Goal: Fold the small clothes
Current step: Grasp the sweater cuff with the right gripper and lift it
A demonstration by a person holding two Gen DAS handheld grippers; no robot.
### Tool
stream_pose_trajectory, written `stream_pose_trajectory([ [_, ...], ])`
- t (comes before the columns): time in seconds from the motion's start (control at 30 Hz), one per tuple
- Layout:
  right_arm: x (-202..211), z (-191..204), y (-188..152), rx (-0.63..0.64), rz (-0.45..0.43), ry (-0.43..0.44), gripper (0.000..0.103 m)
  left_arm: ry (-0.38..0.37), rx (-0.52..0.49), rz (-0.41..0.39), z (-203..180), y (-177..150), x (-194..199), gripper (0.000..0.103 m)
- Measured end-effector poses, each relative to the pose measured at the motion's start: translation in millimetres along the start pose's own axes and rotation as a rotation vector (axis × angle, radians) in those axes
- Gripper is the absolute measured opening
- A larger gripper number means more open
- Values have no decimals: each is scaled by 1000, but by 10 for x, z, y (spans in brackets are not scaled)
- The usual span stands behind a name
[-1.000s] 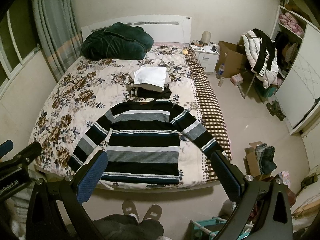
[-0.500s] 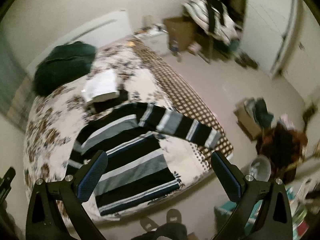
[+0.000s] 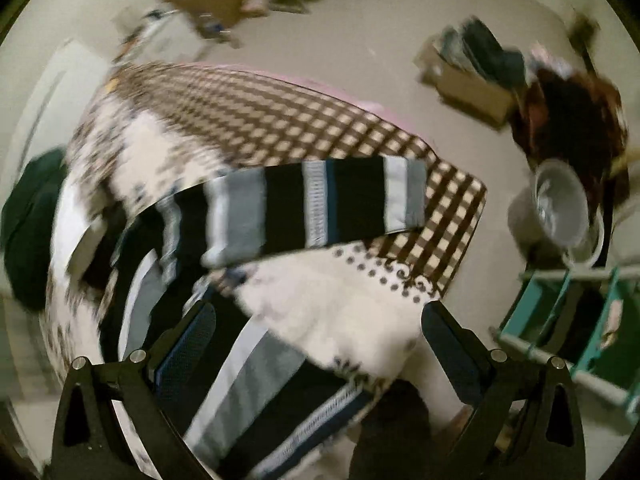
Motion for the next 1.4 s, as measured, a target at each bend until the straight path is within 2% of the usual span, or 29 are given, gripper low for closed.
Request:
stream_pose_trajectory([
  [0.1,-702,-456,241,-159,24,18,103,15,-53,50,-358,-11,-383,103],
  [0.23,-1286,-845,308,-314,33,42,103,36,-126,82,-837,-17,-931,103],
  [0.37,-1856,-1071,297,-464,35,133,103,42,-164,114,-1134,-56,-1422,103],
  [0.47,-2232,-1120,251,-617,24,241,103,44,-164,137,-1271,-87,-1722,103],
  [0.57,-2354,-1150,257,-706,-46,264,103,28,-152,158,-1334,-122,-1930,103],
  [0.7,-2353,-1223,183,-834,-145,363,100,4,-138,169,-1413,-155,-2112,103],
  [0.93,-2495,-1472,184,-846,-287,416,91,-30,-117,155,-1423,-176,-2244,103],
  [0.97,-2514,-1474,195,-836,-296,413,82,-32,-114,152,-1414,-173,-2244,103],
  [1.0,-2559,-1460,199,-821,-305,404,68,-34,-111,150,-1403,-173,-2244,103],
  [1.03,-2543,-1477,215,-816,-307,399,62,-34,-109,147,-1393,-173,-2239,103],
  [1.07,-2591,-1482,209,-820,-312,379,45,-34,-109,143,-1379,-175,-2233,103],
  [1.1,-2630,-1489,204,-831,-320,359,23,-33,-109,139,-1378,-171,-2234,103],
  [1.13,-2551,-1609,327,-832,-326,349,14,-34,-108,135,-1359,-167,-2223,103],
  [1.2,-2477,-1600,417,-795,-352,312,9,-39,-106,122,-1313,-154,-2190,103],
  [1.27,-2195,-1620,545,-731,-371,287,8,-52,-93,113,-1251,-148,-2142,103],
  [1.3,-2106,-1530,613,-695,-381,281,8,-57,-85,108,-1211,-135,-2122,103],
  [1.4,-1671,-995,892,-482,-419,256,8,-73,-43,84,-1001,-67,-2054,103],
])
Point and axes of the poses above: each gripper's, at about its wrist camera, not at the fingertips, and x roughly against the way its jaws point, z to its left, y to its top, the point moved 8 cm from there along -x, roughly the way its jaws point, and after that the axes turned 6 degrees about y, right-handed, at the moved point
